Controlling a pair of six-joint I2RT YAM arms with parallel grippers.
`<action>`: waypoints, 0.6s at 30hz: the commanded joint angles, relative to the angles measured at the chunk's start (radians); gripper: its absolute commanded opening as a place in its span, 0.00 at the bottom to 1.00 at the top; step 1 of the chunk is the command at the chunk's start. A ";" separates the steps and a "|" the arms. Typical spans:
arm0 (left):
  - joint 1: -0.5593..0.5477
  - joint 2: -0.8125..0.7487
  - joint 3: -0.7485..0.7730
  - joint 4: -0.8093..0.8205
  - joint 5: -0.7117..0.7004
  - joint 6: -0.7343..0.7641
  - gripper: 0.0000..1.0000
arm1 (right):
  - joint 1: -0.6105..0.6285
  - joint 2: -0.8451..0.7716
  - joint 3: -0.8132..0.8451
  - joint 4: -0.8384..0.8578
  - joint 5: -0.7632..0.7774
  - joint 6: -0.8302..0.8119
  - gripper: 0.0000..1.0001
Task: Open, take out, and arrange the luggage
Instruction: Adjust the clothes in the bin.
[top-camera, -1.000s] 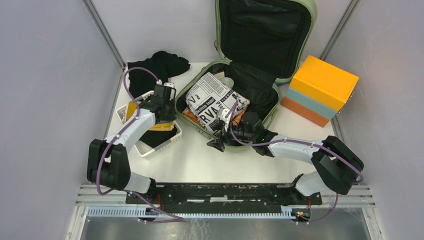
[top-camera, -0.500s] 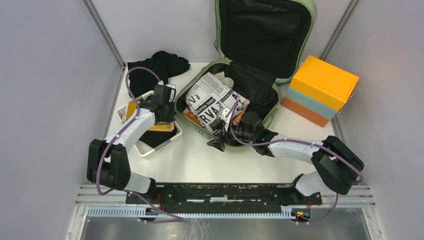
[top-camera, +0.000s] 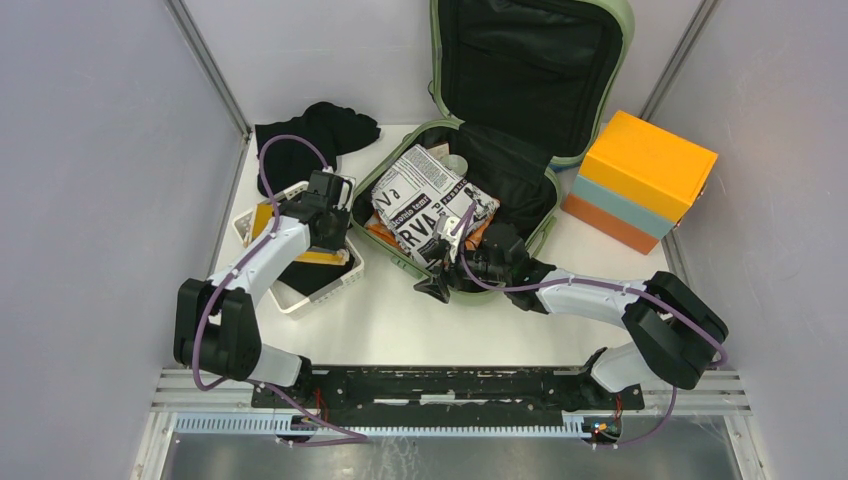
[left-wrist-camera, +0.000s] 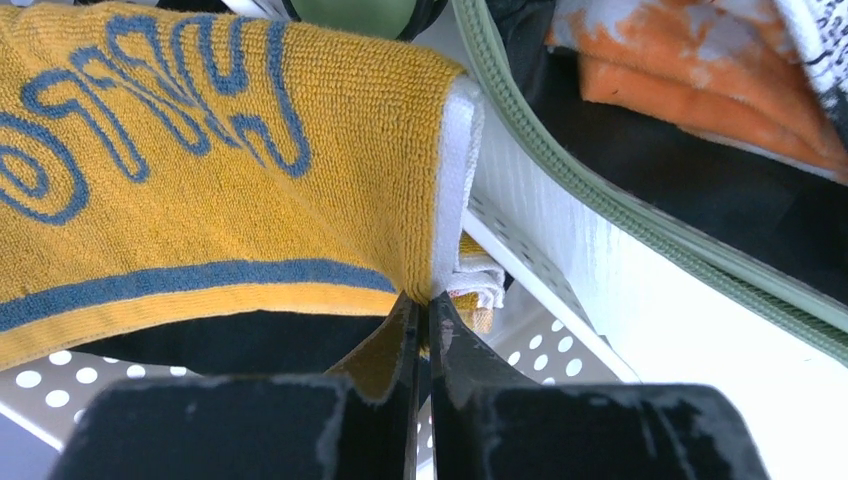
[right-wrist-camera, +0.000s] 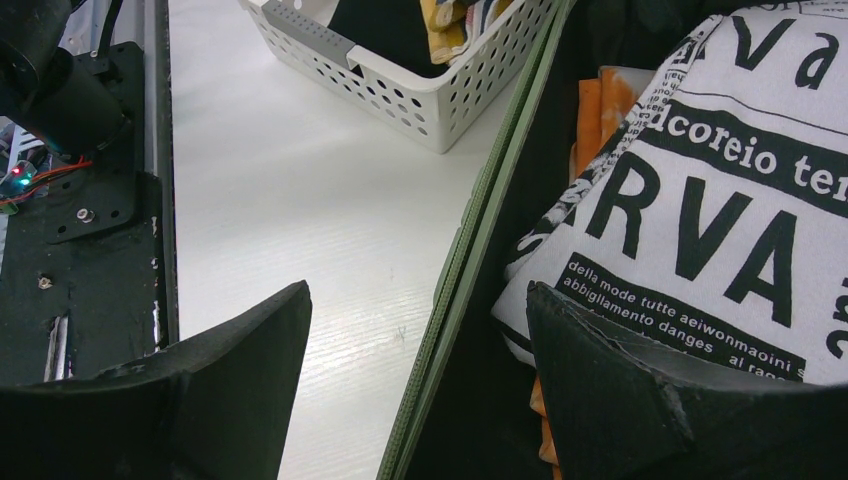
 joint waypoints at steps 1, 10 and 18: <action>0.001 -0.035 0.031 -0.043 -0.023 0.074 0.04 | -0.002 0.003 0.003 0.065 -0.012 0.003 0.84; 0.006 -0.058 -0.008 0.017 0.037 0.025 0.16 | 0.001 0.040 0.038 0.122 -0.041 0.056 0.84; 0.043 -0.191 -0.082 0.091 0.079 -0.052 0.48 | 0.035 0.141 0.177 0.173 -0.017 0.128 0.84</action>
